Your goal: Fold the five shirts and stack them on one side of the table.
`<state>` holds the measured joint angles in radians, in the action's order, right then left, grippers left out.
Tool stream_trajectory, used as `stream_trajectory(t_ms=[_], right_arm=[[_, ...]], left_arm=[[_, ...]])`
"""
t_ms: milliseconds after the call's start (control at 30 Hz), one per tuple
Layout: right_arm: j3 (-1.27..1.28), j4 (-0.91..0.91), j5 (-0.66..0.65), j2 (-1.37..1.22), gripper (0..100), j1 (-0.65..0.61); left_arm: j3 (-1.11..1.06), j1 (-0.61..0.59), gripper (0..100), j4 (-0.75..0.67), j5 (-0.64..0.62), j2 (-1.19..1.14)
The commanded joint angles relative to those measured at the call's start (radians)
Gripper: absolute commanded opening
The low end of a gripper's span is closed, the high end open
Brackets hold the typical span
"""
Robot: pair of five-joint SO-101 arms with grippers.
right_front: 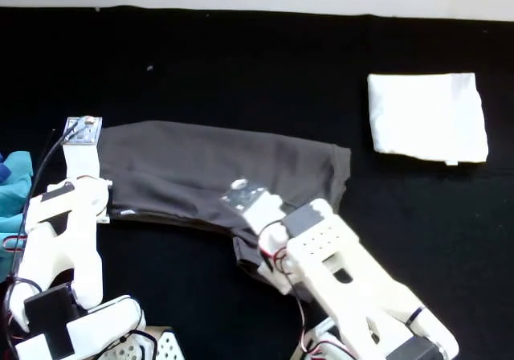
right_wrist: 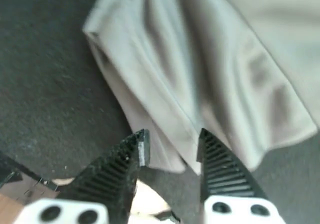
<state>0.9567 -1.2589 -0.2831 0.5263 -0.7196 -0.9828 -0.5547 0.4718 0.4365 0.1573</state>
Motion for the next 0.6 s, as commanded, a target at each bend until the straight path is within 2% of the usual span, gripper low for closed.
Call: stream_trajectory(t_ms=[0, 133, 400, 567], right_arm=[[-0.001, 0.045, -0.008, 0.025, 17.3, -0.053], [0.015, 0.087, -0.008, 0.019, 16.3, -0.048], [0.021, 0.171, -0.008, -0.145, 14.0, 0.064], [-0.031, 0.130, -0.011, -0.120, 4.6, 0.111]], left_arm=[[-0.001, 0.004, 1, -0.029, 0.006, -0.001], [-0.001, 0.004, 1, -0.029, 0.006, -0.001], [-0.001, 0.004, 1, -0.029, 0.006, -0.001], [-0.001, 0.004, 1, -0.029, 0.006, -0.001]])
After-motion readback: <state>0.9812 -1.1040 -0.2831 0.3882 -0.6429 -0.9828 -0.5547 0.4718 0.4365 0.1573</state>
